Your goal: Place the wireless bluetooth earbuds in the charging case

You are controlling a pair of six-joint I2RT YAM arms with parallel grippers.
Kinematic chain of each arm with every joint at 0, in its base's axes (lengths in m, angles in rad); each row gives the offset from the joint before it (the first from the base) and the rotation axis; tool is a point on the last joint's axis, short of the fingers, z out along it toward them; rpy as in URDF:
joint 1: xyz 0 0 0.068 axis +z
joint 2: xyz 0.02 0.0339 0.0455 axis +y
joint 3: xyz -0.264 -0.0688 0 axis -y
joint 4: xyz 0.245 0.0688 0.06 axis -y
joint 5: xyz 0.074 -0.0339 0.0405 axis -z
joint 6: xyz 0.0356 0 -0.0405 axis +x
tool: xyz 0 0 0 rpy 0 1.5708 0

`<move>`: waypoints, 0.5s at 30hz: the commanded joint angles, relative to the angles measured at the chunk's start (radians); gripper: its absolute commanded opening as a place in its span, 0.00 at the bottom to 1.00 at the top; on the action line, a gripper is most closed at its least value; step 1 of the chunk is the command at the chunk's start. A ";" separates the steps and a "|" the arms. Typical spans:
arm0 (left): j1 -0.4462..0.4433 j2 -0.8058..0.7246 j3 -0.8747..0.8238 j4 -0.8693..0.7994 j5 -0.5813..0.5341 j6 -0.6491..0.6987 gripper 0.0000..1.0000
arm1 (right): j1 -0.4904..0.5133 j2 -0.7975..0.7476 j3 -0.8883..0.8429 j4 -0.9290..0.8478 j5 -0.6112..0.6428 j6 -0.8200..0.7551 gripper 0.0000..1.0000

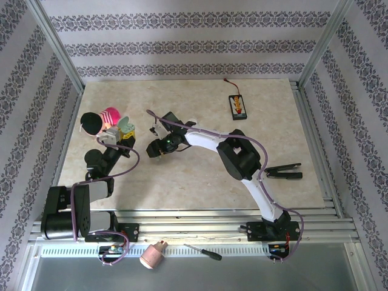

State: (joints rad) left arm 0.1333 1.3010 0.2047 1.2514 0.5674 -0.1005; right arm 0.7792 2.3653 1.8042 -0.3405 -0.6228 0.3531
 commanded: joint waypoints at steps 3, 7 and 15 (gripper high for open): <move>0.017 0.014 -0.010 0.090 0.017 -0.030 0.21 | 0.001 -0.039 -0.052 -0.041 -0.054 -0.053 0.56; 0.016 0.023 -0.009 0.101 0.023 -0.034 0.21 | 0.004 -0.070 -0.091 -0.038 -0.053 -0.059 0.55; 0.016 0.029 -0.008 0.106 0.027 -0.039 0.21 | 0.004 -0.124 -0.160 -0.026 -0.045 -0.058 0.53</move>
State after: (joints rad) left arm 0.1333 1.3251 0.2047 1.2732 0.5732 -0.1150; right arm 0.7788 2.2833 1.6730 -0.3420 -0.6495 0.3103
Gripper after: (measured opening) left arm 0.352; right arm 0.533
